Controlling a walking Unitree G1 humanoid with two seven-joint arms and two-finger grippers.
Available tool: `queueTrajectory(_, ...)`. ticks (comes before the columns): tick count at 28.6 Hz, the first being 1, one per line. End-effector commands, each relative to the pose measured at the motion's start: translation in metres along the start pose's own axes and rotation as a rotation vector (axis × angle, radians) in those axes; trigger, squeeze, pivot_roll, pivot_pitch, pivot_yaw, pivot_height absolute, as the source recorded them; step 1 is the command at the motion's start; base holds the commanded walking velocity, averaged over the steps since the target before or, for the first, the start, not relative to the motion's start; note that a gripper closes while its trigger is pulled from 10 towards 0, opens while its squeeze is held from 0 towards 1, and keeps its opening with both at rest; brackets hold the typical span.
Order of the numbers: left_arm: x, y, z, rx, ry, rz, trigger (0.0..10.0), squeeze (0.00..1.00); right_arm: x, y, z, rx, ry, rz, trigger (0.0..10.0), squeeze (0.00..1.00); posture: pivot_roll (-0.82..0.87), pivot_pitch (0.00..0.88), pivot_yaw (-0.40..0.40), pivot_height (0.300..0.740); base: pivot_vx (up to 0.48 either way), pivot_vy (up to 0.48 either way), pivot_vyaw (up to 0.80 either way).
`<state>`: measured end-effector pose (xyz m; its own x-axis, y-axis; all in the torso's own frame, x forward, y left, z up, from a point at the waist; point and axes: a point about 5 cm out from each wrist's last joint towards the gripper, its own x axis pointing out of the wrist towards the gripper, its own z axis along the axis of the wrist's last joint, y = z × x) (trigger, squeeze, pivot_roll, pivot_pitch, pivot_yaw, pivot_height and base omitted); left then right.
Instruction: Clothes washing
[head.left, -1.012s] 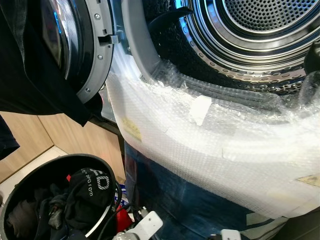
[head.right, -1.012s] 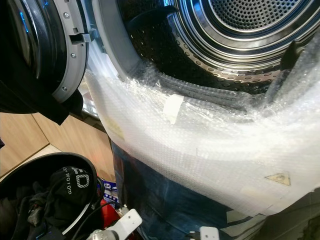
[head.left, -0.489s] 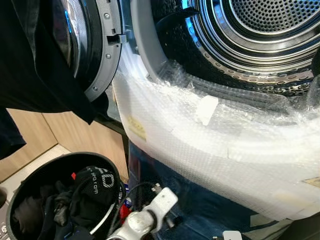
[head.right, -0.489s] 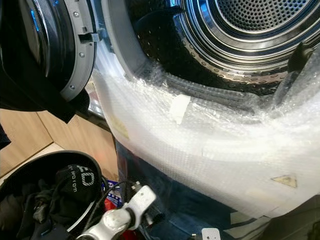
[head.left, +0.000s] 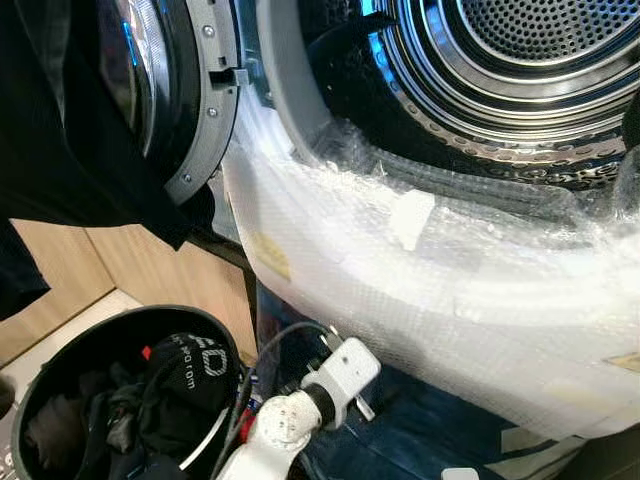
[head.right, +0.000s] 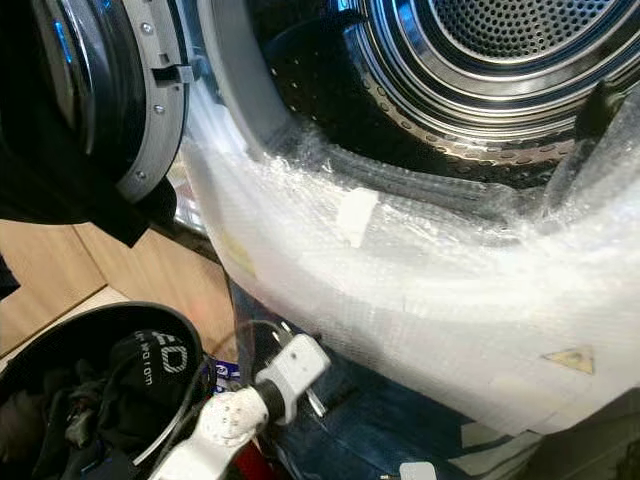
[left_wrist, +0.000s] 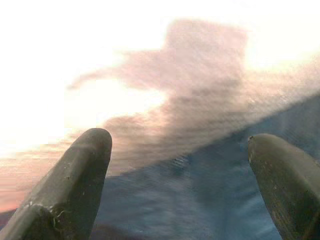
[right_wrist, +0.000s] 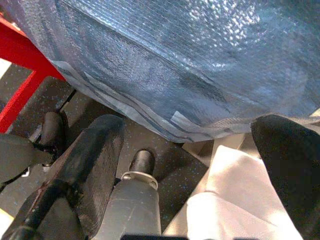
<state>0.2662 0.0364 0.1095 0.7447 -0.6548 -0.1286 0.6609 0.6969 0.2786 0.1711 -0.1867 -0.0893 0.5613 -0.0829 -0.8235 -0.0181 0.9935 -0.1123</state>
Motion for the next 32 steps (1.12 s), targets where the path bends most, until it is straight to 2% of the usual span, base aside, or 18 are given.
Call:
queueTrajectory(1,-0.015,0.016,0.003,0.057,0.022,0.076,10.0,0.00,-0.001,0.000,-0.005,-0.028,0.025,0.006,10.0,0.00,0.21,0.000,0.003,0.740,0.000,0.000,0.00)
queueTrajectory(2,-0.021,0.025,0.007,0.063,0.027,0.125,10.0,0.00,-0.001,0.000,-0.004,-0.032,0.023,0.007,10.0,0.00,0.21,0.000,0.003,0.740,0.000,0.000,0.00)
queueTrajectory(4,-0.034,0.038,0.020,0.003,0.024,0.225,10.0,0.00,0.000,0.000,-0.001,-0.035,0.018,0.008,10.0,0.00,0.23,0.000,-0.003,0.740,0.000,0.000,0.00)
queueTrajectory(5,-0.048,0.046,0.031,0.005,0.023,0.279,10.0,0.00,0.001,0.001,0.001,-0.038,0.013,0.015,10.0,0.00,0.23,0.000,-0.003,0.740,0.000,0.000,0.00)
queueTrajectory(9,-0.056,0.050,0.033,0.006,0.030,0.336,10.0,0.00,0.001,0.003,0.001,-0.052,0.015,0.025,10.0,0.00,0.24,0.000,-0.002,0.740,0.000,0.000,0.00)
queueTrajectory(10,-0.067,0.059,0.032,-0.029,0.046,0.446,10.0,0.00,0.001,0.004,0.002,-0.070,0.015,0.033,10.0,0.00,0.25,0.000,-0.005,0.740,0.000,0.000,0.00)
queueTrajectory(11,-0.072,0.063,0.031,-0.053,0.047,0.495,10.0,0.00,0.001,0.004,0.003,-0.072,0.014,0.033,10.0,0.00,0.25,0.000,-0.004,0.740,0.000,0.000,0.00)
queueTrajectory(12,-0.083,0.072,0.026,-0.083,0.062,0.589,10.0,0.00,0.001,0.004,0.005,-0.065,0.008,0.030,10.0,0.00,0.26,0.000,-0.007,0.740,0.000,0.000,0.00)
queueTrajectory(15,-0.092,0.076,0.022,-0.093,0.083,0.647,10.0,0.00,0.002,0.004,0.006,-0.072,0.007,0.033,10.0,0.00,0.27,0.000,-0.015,0.740,0.000,0.000,0.00)
queueTrajectory(19,-0.110,0.079,0.002,-0.149,0.157,0.734,10.0,0.00,0.001,0.005,0.004,-0.108,0.021,0.043,10.0,0.00,0.27,0.000,-0.025,0.740,0.000,0.000,0.00)
queueTrajectory(20,-0.121,0.085,-0.006,-0.184,0.193,0.816,10.0,0.00,0.001,0.005,0.004,-0.115,0.022,0.046,10.0,0.00,0.28,0.000,-0.032,0.740,0.000,0.000,0.00)
queueTrajectory(22,-0.131,0.092,-0.011,-0.251,0.200,0.906,10.0,0.00,0.002,0.004,0.005,-0.112,0.019,0.044,10.0,0.00,0.30,0.000,-0.038,0.740,0.000,0.000,0.00)
queueTrajectory(24,-0.138,0.093,-0.014,-0.291,0.202,0.906,10.0,0.00,0.001,0.003,0.004,-0.126,0.025,0.044,10.0,0.00,0.31,0.000,-0.044,0.740,0.000,0.000,0.00)
queueTrajectory(26,-0.142,0.086,-0.022,-0.324,0.220,0.864,10.0,0.00,0.001,0.003,0.003,-0.154,0.029,0.050,10.0,0.00,0.32,0.000,-0.042,0.740,0.000,0.000,0.00)
queueTrajectory(28,-0.149,0.081,-0.029,-0.418,0.224,0.873,10.0,0.00,0.002,0.004,0.004,-0.155,0.027,0.054,10.0,0.00,0.32,0.000,-0.045,0.740,0.000,0.000,0.00)
queueTrajectory(29,-0.152,0.080,-0.031,-0.439,0.229,0.881,10.0,0.00,0.002,0.004,0.005,-0.151,0.025,0.052,10.0,0.00,0.32,0.000,-0.045,0.740,0.000,0.000,0.00)
queueTrajectory(32,-0.170,0.085,-0.040,-0.414,0.278,0.923,10.0,0.00,0.002,0.004,0.009,-0.131,0.015,0.044,10.0,0.00,0.34,0.000,-0.046,0.740,0.000,0.000,0.00)
